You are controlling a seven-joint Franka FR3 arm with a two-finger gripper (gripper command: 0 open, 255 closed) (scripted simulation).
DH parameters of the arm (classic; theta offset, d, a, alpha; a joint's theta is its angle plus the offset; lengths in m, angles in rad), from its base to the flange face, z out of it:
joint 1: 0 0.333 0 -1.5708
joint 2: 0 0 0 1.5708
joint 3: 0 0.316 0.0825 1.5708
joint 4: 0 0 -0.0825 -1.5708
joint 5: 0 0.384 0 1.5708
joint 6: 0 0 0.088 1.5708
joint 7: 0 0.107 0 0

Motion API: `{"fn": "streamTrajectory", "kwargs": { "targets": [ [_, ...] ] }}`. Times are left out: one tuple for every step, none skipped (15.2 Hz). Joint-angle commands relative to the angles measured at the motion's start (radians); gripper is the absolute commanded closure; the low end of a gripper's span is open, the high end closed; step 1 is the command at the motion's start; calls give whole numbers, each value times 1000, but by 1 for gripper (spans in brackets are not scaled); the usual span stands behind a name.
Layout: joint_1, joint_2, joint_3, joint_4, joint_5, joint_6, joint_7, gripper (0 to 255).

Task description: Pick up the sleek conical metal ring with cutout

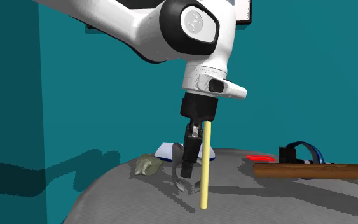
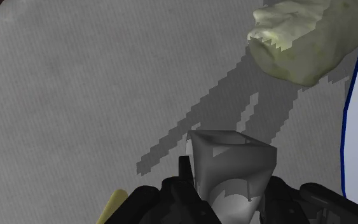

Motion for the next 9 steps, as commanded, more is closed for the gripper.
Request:
{"fn": "streamTrajectory", "kwargs": {
  "targets": [
    [0, 1, 0, 0, 0, 0, 0, 255],
    [0, 0, 0, -1, 0, 0, 0, 255],
    [0, 0, 0, -1, 0, 0, 0, 255],
    [0, 1, 0, 0, 0, 0, 0, 255],
    [0, 0, 0, 1, 0, -1, 0, 255],
    [0, 0, 0, 14, 0, -14, 2, 255],
    [0, 0, 0, 27, 0, -28, 3, 255],
    [0, 1, 0, 42, 0, -41, 5, 255],
    [0, 2, 0, 56, 0, -55, 6, 255]
  ]
}}
